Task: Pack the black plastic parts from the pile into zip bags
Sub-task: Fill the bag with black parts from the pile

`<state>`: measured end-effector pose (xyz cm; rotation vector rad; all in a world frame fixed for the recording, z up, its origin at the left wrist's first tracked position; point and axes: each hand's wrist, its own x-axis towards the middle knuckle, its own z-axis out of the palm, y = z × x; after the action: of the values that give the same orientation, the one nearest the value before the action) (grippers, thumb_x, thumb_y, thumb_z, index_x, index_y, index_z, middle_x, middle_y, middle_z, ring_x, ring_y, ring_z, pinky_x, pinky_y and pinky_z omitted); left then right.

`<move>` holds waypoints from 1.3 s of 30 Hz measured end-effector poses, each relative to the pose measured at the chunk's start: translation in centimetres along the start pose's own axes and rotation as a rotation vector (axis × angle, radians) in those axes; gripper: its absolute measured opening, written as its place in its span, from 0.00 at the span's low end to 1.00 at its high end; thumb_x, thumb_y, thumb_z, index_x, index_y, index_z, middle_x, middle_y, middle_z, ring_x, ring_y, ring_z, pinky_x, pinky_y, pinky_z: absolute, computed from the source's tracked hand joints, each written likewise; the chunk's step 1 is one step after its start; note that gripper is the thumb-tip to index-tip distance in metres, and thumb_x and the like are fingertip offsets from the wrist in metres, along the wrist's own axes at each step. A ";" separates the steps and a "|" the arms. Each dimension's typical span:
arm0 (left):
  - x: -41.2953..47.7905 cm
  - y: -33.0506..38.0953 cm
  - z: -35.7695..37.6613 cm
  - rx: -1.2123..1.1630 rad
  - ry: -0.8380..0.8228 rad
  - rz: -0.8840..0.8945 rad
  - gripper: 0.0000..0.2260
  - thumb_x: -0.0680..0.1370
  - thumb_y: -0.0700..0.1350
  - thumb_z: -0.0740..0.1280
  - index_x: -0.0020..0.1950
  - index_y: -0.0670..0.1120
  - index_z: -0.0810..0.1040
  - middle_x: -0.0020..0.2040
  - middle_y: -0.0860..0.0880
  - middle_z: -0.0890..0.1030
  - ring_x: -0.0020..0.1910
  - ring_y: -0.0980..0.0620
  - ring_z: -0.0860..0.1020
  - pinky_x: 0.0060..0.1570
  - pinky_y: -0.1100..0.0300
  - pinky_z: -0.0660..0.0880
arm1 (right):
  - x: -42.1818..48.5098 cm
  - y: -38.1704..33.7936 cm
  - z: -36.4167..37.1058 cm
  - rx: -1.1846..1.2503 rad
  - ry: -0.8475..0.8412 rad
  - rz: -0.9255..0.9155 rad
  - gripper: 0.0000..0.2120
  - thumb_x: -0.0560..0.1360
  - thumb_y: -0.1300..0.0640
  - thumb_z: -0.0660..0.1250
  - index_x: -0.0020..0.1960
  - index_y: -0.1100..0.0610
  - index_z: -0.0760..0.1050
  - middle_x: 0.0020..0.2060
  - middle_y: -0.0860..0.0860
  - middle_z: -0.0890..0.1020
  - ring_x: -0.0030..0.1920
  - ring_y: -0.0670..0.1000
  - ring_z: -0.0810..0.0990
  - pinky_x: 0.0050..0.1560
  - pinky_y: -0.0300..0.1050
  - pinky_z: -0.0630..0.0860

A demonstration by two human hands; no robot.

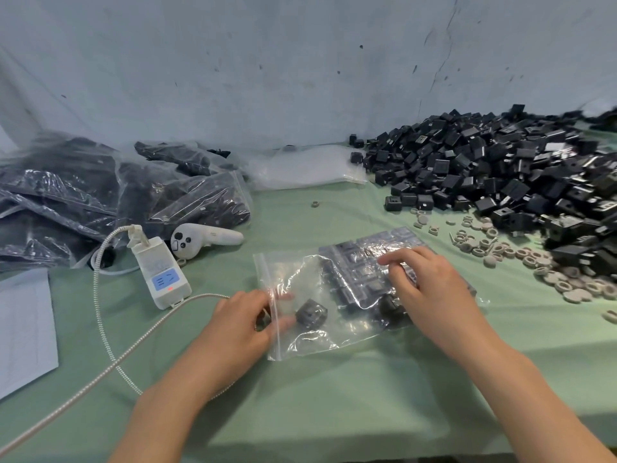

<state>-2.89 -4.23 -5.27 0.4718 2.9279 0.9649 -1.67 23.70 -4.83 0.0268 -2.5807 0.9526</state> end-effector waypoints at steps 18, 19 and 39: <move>2.0 1.0 1.7 0.054 -0.039 0.328 0.07 0.77 0.64 0.66 0.49 0.67 0.82 0.43 0.63 0.79 0.50 0.59 0.75 0.61 0.54 0.66 | 0.6 0.2 0.0 -0.010 -0.040 0.010 0.11 0.81 0.54 0.58 0.56 0.44 0.78 0.51 0.38 0.75 0.53 0.42 0.71 0.62 0.47 0.69; 2.0 0.9 1.9 0.024 -0.063 0.318 0.04 0.77 0.61 0.67 0.49 0.69 0.82 0.43 0.62 0.79 0.49 0.58 0.76 0.62 0.50 0.68 | 0.7 0.2 0.1 -0.012 -0.046 0.013 0.11 0.81 0.53 0.58 0.56 0.43 0.78 0.50 0.38 0.75 0.53 0.42 0.71 0.62 0.47 0.69; 4.2 1.2 3.1 0.019 -0.161 0.259 0.12 0.67 0.63 0.69 0.39 0.56 0.76 0.36 0.60 0.77 0.39 0.58 0.76 0.46 0.53 0.74 | -0.8 -4.3 2.4 -0.209 -0.321 -0.382 0.24 0.80 0.34 0.50 0.72 0.39 0.66 0.72 0.41 0.69 0.75 0.44 0.61 0.79 0.55 0.49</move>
<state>-6.15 -0.30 -6.73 0.9028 2.7808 0.8739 -1.16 18.83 -4.10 0.6388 -2.8008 0.5724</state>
